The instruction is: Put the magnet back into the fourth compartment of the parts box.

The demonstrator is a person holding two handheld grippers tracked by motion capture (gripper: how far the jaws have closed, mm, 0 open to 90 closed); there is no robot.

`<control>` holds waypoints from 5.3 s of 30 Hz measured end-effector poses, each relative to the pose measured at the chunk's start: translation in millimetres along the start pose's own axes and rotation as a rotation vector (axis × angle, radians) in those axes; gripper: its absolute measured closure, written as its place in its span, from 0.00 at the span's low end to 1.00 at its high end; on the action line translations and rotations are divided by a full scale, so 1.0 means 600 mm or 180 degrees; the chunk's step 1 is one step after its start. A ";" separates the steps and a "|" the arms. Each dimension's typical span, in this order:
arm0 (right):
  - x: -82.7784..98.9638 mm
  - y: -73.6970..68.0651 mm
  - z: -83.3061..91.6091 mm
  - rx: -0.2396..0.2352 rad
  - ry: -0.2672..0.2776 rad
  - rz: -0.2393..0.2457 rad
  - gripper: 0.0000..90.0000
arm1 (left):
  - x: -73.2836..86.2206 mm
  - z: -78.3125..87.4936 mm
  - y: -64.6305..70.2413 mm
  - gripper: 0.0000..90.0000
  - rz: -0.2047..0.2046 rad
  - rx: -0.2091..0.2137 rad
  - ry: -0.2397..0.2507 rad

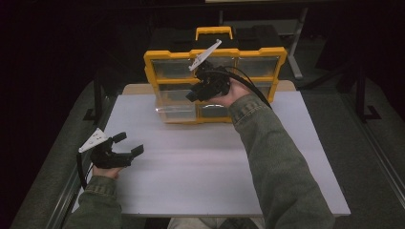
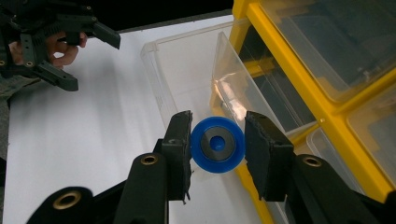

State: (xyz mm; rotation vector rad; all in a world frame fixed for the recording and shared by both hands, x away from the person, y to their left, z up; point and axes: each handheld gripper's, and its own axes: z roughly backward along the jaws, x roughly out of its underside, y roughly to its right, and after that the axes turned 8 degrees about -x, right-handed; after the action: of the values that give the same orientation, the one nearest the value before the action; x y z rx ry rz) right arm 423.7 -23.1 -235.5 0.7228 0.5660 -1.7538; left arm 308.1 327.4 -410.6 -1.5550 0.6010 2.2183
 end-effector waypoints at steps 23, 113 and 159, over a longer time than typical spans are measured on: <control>-0.023 0.003 -0.014 0.0005 0.0027 0.0064 0.68 | 0.001 -0.001 -0.001 0.00 0.0010 0.0010 -0.0004; 0.076 0.020 0.029 0.0116 0.0444 -0.0436 0.00 | 0.003 0.001 0.001 0.00 -0.0014 0.0025 -0.0047; 0.252 0.024 0.052 0.0186 0.0775 -0.0942 0.00 | 0.003 -0.004 0.002 0.00 -0.0016 0.0024 -0.0072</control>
State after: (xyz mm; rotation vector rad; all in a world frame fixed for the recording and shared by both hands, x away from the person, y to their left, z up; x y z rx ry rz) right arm 399.7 -149.9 -321.9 0.9393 0.8233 -1.9743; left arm 309.0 325.1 -412.8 -1.5239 0.5974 2.2243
